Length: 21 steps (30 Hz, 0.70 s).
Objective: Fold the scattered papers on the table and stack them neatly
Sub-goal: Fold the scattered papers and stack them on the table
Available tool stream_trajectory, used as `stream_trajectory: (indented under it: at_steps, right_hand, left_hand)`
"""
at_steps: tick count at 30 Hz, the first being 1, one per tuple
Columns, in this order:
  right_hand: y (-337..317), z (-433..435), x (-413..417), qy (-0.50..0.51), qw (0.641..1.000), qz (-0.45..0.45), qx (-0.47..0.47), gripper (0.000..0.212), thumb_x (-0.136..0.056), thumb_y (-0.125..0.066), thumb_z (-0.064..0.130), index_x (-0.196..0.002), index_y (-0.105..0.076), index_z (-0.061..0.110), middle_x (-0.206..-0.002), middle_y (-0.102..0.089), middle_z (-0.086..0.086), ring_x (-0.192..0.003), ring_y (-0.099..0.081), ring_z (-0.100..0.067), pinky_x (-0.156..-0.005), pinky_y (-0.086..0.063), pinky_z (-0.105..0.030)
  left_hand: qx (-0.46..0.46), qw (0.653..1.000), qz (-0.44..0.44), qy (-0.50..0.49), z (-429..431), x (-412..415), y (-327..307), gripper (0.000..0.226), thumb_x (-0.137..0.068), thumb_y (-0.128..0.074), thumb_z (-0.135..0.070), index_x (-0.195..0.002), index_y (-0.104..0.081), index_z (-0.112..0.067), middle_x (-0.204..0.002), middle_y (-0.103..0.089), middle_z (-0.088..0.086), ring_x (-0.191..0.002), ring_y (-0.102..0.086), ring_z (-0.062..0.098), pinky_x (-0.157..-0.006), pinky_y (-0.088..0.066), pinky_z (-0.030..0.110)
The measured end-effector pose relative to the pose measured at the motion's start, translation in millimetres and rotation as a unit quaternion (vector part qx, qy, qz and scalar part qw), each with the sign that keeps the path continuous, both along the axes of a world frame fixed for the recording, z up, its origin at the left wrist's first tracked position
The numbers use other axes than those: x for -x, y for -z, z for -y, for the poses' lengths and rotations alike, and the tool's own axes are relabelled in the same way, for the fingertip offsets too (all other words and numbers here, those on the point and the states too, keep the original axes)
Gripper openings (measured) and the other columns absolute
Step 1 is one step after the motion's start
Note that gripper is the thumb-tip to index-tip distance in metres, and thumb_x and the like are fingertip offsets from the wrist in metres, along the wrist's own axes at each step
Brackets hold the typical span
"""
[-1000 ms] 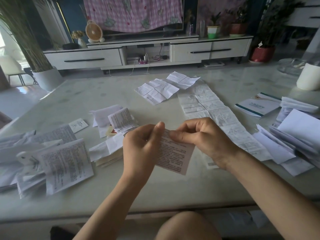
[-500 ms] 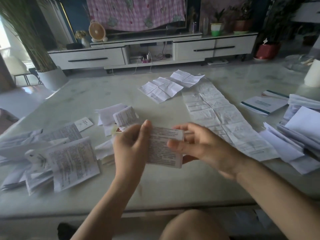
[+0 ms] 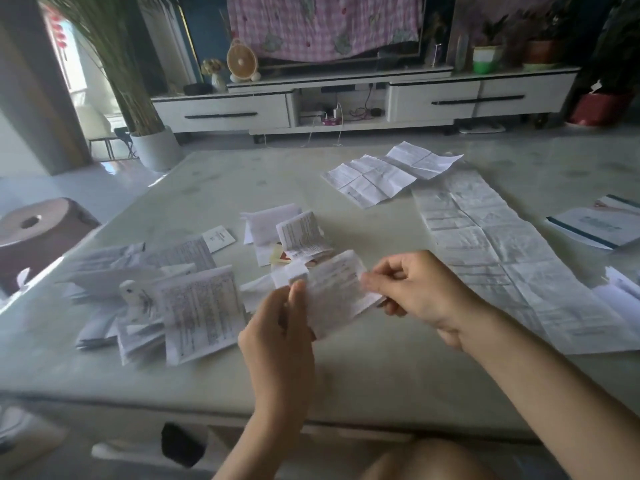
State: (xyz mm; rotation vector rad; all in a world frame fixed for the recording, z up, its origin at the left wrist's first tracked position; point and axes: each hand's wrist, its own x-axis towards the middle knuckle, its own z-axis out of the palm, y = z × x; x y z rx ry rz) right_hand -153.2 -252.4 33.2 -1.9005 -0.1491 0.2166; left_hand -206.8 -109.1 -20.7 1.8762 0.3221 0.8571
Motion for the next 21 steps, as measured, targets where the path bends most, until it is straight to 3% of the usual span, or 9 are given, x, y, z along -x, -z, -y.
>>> stream_trajectory:
  at_steps: [3,6,9,13,16,21]
  right_hand:
    - [-13.4,-11.2,-16.5,0.034,0.997,0.012,-0.069,0.017,-0.091,-0.058,0.014,-0.074,-0.058,0.011,-0.06,-0.055,0.0,-0.043,-0.048,-0.002,-0.046,-0.04,-0.014]
    - [-9.6,-36.8,-23.9,0.018,0.995,0.016,-0.101,0.018,-0.092,-0.056,0.015,-0.074,-0.059,0.012,-0.061,-0.054,0.002,-0.047,-0.048,-0.005,-0.047,-0.04,-0.013]
    - [15.5,-67.6,-28.1,0.014,0.998,0.058,-0.004,0.019,-0.088,-0.062,0.016,-0.073,-0.063,0.004,-0.061,-0.059,-0.004,-0.047,-0.054,-0.007,-0.051,-0.044,-0.018]
    - [40.2,-83.3,-30.1,0.034,0.967,0.127,0.217,0.023,-0.087,-0.061,0.034,-0.083,-0.06,0.012,-0.091,-0.068,-0.008,-0.088,-0.062,-0.027,-0.072,-0.045,-0.029]
    - [36.4,-83.5,-25.7,0.034,0.96,0.148,0.234,0.027,-0.089,-0.055,0.042,-0.094,-0.058,0.016,-0.097,-0.065,-0.005,-0.094,-0.06,-0.026,-0.074,-0.043,-0.03]
    - [25.4,-69.7,-33.4,0.069,0.976,0.132,0.158,0.025,-0.092,-0.051,0.038,-0.079,-0.055,0.016,-0.087,-0.064,-0.006,-0.092,-0.06,-0.029,-0.075,-0.042,-0.03]
  left_hand:
    - [0.025,0.999,0.026,-0.029,-18.6,15.0,-1.3,0.004,-0.089,-0.052,-0.038,-0.086,-0.055,-0.038,-0.048,-0.058,-0.003,-0.039,-0.049,0.012,-0.051,-0.049,0.038]
    - [0.023,0.997,0.055,-0.041,-32.5,24.9,-2.6,0.003,-0.09,-0.053,-0.041,-0.091,-0.053,-0.038,-0.052,-0.061,-0.006,-0.037,-0.048,0.007,-0.046,-0.045,0.03]
    - [0.031,0.997,0.063,-0.024,-36.3,29.3,-4.4,0.011,-0.086,-0.045,-0.034,-0.094,-0.052,-0.037,-0.055,-0.062,-0.007,-0.036,-0.047,0.006,-0.041,-0.04,0.021]
    - [0.012,0.999,0.042,-0.012,-40.1,31.4,2.3,0.013,-0.085,-0.045,-0.035,-0.095,-0.053,-0.038,-0.056,-0.062,-0.008,-0.038,-0.049,0.009,-0.047,-0.047,0.03]
    - [0.007,0.999,0.046,-0.004,-40.3,29.5,5.2,0.015,-0.084,-0.045,-0.041,-0.097,-0.052,-0.041,-0.058,-0.062,-0.008,-0.04,-0.05,0.011,-0.052,-0.05,0.038]
    - [-0.012,0.998,0.062,0.006,-33.0,18.7,2.8,0.018,-0.084,-0.039,-0.045,-0.095,-0.052,-0.045,-0.066,-0.063,-0.01,-0.043,-0.052,0.013,-0.052,-0.049,0.036]
